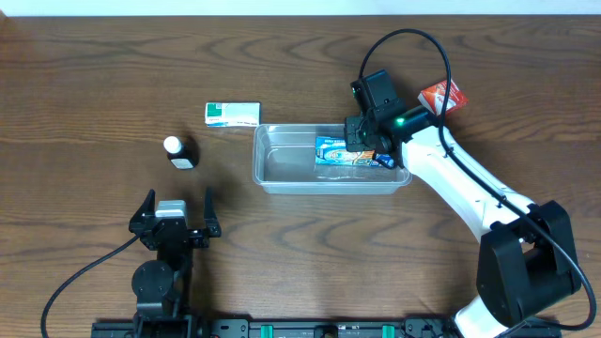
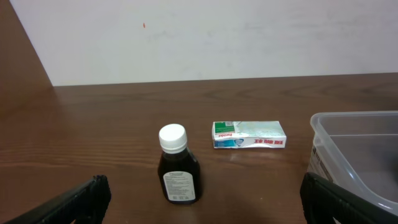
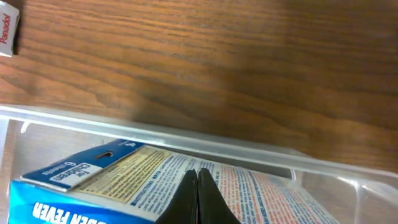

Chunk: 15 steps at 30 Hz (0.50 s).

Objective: Pack container
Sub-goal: 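Lower the blue-white box into the container and lay it flat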

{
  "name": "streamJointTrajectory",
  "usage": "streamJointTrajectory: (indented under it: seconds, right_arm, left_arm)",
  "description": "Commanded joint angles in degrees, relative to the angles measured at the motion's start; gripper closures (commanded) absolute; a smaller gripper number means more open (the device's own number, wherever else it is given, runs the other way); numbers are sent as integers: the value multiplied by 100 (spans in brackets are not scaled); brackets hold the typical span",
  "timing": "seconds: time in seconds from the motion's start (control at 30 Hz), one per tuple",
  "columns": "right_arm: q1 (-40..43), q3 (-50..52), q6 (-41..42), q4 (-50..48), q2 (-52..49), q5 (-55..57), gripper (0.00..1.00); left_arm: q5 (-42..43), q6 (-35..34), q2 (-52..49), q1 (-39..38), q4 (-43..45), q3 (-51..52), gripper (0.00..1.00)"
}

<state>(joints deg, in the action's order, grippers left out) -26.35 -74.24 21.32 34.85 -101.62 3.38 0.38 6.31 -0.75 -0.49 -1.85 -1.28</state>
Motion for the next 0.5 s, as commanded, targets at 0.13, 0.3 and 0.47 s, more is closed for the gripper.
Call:
streamJointTrajectory:
  seconds: [0.13,0.3,0.47]
  right_arm:
    - [0,15,94,157,0,-522,99]
    - [-94,15,96,380,7,-535,99]
    - [-184,9,98,518,50,-535,99]
  left_arm:
    - [-170,96,4,-20,-221,105,2]
    - [-170,96,4,-20,-223,105,2]
    - [-170,96,4,-20,-223,105,2]
